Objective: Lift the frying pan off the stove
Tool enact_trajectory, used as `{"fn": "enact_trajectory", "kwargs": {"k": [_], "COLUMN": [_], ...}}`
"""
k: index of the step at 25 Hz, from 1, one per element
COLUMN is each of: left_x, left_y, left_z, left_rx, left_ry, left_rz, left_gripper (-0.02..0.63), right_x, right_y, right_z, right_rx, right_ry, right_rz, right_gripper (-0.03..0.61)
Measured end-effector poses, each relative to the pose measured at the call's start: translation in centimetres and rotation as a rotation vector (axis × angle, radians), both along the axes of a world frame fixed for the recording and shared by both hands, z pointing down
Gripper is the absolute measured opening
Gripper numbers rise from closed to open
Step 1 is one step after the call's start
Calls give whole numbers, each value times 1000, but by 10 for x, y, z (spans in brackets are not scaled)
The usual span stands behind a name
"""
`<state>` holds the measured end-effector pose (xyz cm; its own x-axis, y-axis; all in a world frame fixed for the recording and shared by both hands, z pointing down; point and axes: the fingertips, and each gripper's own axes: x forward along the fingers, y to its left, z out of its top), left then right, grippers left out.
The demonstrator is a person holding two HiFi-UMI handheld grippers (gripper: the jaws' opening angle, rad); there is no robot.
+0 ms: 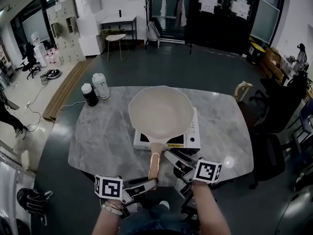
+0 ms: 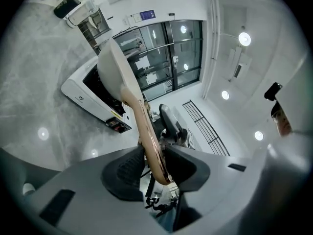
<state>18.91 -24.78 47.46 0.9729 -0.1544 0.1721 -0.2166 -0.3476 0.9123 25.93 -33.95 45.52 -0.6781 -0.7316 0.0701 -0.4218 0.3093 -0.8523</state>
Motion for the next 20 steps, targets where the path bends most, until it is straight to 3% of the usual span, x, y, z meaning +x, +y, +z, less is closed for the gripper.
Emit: {"fn": "enact_trajectory", "kwargs": {"k": [3,6,11,14,20], "left_x": [2,0,-1,-1,1], "left_y": [2,1,2,3,9], "left_z": [-2,-2,-4,-3,6], "left_rx": [14,25,50,73,111], "left_ry": [1,-14,-40,-89,-218], "left_rz": [7,-5,-11,5,57], "left_gripper": [144,146,147,152,156], "right_x": [-18,-28,-40,-54,-75], "right_y": [-12,-23,-35,-42,-59], "right_z": [9,25,38,38,47], "right_rx": [-50,-129,-183,-218,-238], "right_ry": [-92,-104,-128,-162,-127], "right_rz": [-93,-125,-190,-225,-266], "right_gripper": [273,287,287,287,259]}}
